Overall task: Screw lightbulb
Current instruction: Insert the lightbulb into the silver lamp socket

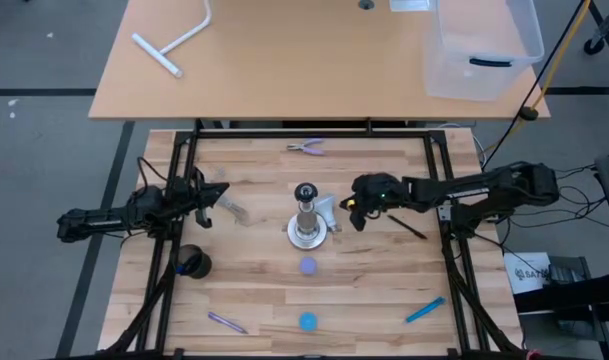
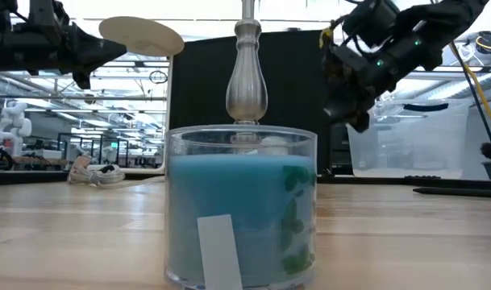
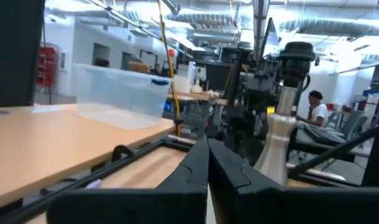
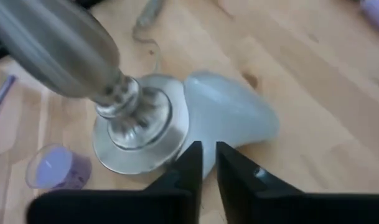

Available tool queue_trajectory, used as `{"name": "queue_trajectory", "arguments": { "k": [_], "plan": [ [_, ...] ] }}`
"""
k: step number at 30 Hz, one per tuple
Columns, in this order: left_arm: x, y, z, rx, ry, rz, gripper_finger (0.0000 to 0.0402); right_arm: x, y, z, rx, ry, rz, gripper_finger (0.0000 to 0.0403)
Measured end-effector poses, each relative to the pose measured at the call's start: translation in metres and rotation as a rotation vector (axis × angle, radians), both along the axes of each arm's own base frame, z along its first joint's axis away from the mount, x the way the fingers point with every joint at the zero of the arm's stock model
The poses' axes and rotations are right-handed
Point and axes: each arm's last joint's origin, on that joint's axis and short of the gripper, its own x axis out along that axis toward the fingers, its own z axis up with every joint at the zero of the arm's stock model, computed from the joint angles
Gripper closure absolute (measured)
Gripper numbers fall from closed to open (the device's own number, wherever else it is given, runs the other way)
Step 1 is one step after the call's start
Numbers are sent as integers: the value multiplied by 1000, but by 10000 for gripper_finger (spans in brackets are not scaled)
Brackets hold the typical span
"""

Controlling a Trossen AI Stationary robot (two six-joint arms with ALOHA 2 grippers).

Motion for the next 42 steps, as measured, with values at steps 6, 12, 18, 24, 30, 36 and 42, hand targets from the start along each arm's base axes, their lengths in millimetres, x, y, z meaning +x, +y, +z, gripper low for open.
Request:
{"name": "queue_trajectory", "arguments": {
  "k": [6, 12, 18, 24, 30, 36, 42],
  "plan": [
    [0, 0, 0, 19, 1, 4, 399, 7, 6, -12, 65, 24, -2, 255],
    [0, 0, 0, 39, 9, 9, 399, 17, 7, -19, 101, -24, -28, 164],
    [1, 0, -2, 9, 25, 1, 399, 23, 6, -33, 138, 3, -57, 123],
    [1, 0, -2, 9, 23, 2, 399, 27, 5, -43, 151, 10, -78, 113],
    [1, 0, -2, 10, 23, 2, 399, 44, 3, -48, 129, 48, -88, 112],
    [1, 0, -2, 11, 23, 2, 399, 67, -2, -56, 100, 95, -107, 112],
    [1, 0, -2, 12, 24, 2, 399, 81, -11, -57, 39, 111, -131, 117]
  ]
}}
